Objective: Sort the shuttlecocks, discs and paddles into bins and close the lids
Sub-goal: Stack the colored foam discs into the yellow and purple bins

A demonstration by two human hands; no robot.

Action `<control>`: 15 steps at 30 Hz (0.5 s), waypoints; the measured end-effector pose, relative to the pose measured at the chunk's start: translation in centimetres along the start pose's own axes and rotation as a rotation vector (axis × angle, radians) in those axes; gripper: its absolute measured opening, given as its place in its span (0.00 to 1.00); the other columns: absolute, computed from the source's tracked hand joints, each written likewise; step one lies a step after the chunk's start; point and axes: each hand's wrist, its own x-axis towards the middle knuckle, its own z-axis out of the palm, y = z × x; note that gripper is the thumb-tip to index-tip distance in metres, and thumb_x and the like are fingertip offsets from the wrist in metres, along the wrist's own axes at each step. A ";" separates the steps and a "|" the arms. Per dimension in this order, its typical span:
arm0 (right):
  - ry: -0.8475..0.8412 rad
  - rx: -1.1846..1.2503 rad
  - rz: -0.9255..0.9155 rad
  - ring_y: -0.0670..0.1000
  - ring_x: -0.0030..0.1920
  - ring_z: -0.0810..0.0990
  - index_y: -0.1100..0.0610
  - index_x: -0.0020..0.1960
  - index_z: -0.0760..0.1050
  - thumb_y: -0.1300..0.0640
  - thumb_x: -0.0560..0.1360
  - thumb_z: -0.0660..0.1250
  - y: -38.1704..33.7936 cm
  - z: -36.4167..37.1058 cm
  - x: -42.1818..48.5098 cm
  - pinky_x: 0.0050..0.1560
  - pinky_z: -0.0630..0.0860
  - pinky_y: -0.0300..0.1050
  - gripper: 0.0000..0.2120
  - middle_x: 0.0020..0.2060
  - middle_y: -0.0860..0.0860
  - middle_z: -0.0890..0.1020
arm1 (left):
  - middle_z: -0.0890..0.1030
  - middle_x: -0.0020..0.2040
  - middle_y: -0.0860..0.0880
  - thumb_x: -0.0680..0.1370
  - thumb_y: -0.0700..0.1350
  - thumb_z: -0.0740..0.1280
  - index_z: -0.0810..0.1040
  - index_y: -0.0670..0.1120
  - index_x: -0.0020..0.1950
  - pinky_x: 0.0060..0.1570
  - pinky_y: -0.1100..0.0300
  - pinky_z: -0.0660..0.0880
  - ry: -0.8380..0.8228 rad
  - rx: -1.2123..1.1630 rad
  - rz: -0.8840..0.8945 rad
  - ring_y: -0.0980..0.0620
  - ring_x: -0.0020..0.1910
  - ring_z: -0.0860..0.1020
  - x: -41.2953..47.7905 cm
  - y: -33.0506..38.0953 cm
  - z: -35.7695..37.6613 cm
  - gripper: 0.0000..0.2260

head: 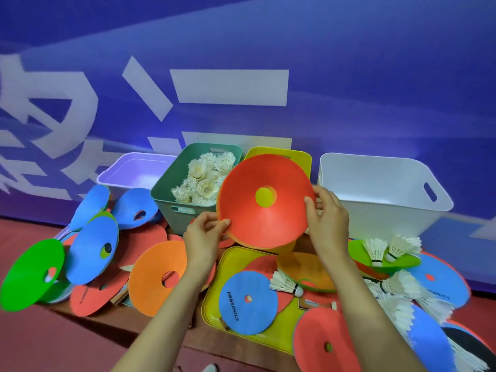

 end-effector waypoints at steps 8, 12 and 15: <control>0.001 -0.066 0.046 0.58 0.48 0.79 0.62 0.56 0.76 0.61 0.77 0.64 1.1 0.5 2.7 0.48 0.74 0.48 0.09 0.50 0.57 0.80 | 0.78 0.37 0.46 0.75 0.44 0.70 0.71 0.50 0.38 0.34 0.49 0.79 0.083 0.111 0.065 0.41 0.35 0.80 2.6 2.5 1.5 0.09; 0.022 -0.071 0.094 0.60 0.47 0.79 0.61 0.57 0.75 0.63 0.77 0.63 1.7 1.4 4.8 0.46 0.71 0.46 0.10 0.51 0.58 0.78 | 0.78 0.47 0.46 0.77 0.38 0.64 0.72 0.44 0.53 0.40 0.55 0.67 0.074 0.372 0.169 0.41 0.46 0.77 6.0 3.0 1.7 0.06; 0.009 -0.125 0.175 0.61 0.47 0.77 0.55 0.68 0.66 0.65 0.78 0.60 1.6 2.3 7.1 0.45 0.71 0.50 0.19 0.54 0.57 0.75 | 0.78 0.53 0.40 0.76 0.35 0.62 0.64 0.42 0.65 0.41 0.51 0.71 -0.018 0.521 0.212 0.38 0.47 0.77 9.0 3.3 2.4 0.18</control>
